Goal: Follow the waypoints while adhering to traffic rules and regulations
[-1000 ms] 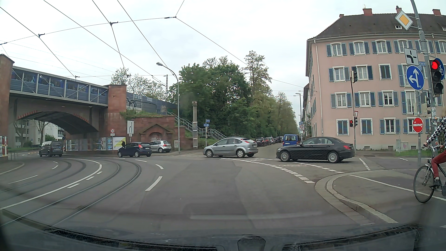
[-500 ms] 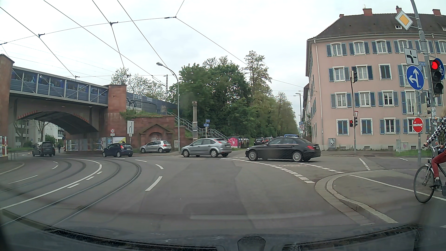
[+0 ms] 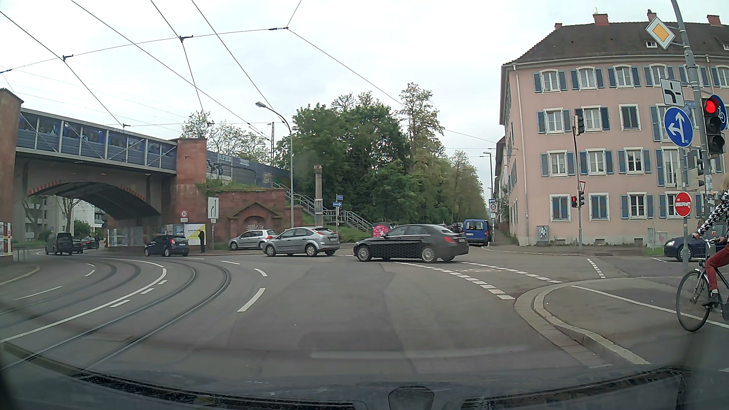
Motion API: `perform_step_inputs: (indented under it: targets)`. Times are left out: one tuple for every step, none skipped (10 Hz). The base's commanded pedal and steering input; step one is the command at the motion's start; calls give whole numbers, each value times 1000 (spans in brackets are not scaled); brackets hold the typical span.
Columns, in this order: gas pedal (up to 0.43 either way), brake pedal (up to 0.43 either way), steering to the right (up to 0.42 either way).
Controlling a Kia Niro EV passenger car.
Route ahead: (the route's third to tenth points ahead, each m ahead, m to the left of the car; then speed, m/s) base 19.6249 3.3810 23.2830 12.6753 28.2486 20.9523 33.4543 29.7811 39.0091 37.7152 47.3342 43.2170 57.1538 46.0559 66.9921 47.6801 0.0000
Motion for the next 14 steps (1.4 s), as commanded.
perform_step_inputs:
  targets:
    - [0,244,-8]
    - [0,244,-8]
    - [0,244,-8]
    - [0,244,-8]
    - [0,244,-8]
    - [0,244,-8]
    - [0,244,-8]
    - [0,238,-8]
    - [0,244,-8]
    - [0,238,-8]
    - [0,244,-8]
    - [0,244,-8]
    - [0,238,-8]
    - [0,244,-8]
